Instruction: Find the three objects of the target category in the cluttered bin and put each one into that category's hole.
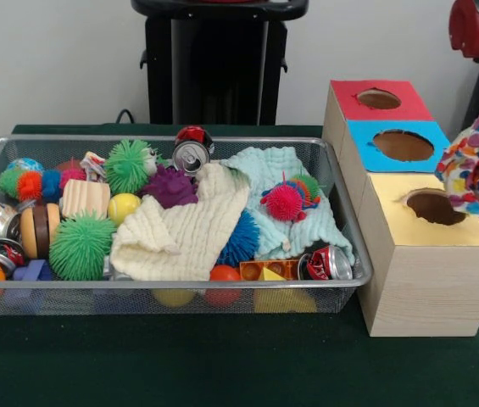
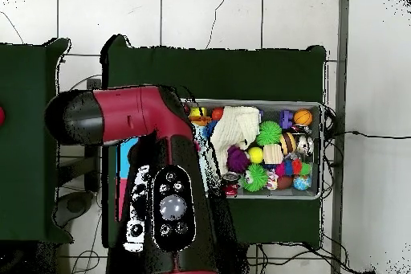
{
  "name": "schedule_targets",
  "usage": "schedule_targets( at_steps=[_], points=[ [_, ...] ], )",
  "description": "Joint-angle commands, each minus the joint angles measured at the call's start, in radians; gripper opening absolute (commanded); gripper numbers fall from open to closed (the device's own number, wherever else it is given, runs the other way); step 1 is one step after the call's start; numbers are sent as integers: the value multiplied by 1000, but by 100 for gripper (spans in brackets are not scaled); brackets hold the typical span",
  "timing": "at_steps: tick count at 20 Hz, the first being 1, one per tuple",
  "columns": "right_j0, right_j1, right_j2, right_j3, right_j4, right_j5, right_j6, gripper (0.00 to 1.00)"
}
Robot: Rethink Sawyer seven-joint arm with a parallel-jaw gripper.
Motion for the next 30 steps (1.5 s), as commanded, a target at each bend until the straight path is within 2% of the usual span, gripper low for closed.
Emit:
schedule_targets(
  at_steps=[1, 10, 19, 23, 30],
  points=[
    [-10, 78, -44, 56, 28, 9, 265, 0],
    [12, 109, -73, 32, 51, 40, 282, 0],
    [15, 177, -51, -32, 132, 183, 263, 0],
    [25, 204, -47, -70, 156, 207, 267, 0],
    [42, 190, -59, -62, 185, 231, 262, 0]
  ],
)
